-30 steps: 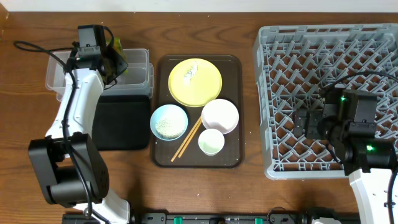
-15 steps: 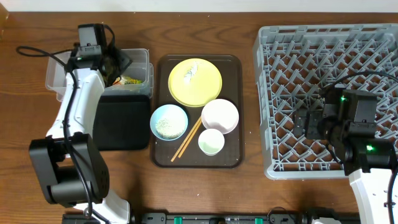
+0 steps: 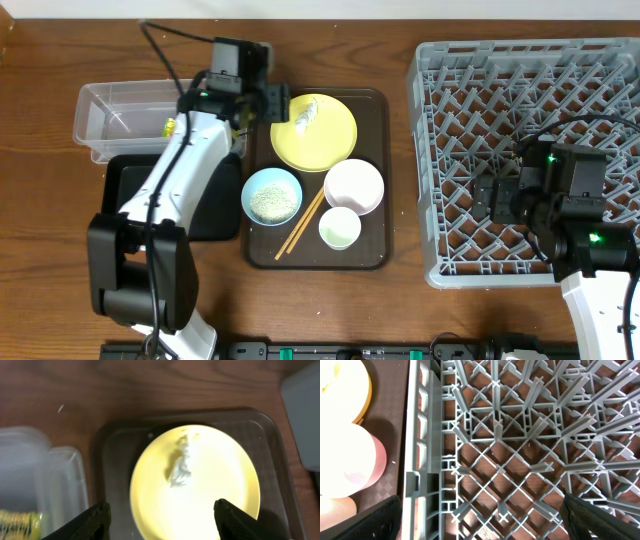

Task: Sort waste into correct bins and load items into the dishwasher rack
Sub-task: 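Move left gripper to yellow plate and grasp white tissue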

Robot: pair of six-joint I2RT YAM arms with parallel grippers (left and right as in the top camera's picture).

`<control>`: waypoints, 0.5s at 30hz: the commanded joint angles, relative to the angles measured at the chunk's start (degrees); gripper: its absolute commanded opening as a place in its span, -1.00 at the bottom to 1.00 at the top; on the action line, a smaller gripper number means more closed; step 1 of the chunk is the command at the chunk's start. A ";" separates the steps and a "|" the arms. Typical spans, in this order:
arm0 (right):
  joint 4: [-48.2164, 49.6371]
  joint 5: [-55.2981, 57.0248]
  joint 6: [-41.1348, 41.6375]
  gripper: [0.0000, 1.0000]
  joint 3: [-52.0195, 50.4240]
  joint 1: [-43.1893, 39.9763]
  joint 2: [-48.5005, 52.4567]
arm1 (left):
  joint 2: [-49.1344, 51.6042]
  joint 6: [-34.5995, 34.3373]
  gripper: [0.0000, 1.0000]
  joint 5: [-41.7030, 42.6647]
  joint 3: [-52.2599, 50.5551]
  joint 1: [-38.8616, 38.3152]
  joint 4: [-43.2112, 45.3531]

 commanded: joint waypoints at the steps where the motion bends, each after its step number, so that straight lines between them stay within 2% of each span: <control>1: -0.04 -0.46 0.55 0.98 1.20 -0.85 0.00 | 3.26 5.70 0.38 -1.07 -0.17 -1.16 2.25; 4: -0.07 -0.46 0.55 0.99 1.20 -0.85 0.00 | 5.73 5.70 0.47 -1.07 -0.17 -2.27 5.88; 9: -0.35 -0.46 0.57 0.99 1.20 -0.85 0.00 | 10.40 5.68 0.48 -1.05 -0.17 -4.07 11.50; 15: -0.39 -0.46 0.57 0.99 1.20 -0.85 0.00 | 15.50 5.68 0.48 -1.07 -0.17 -5.53 12.83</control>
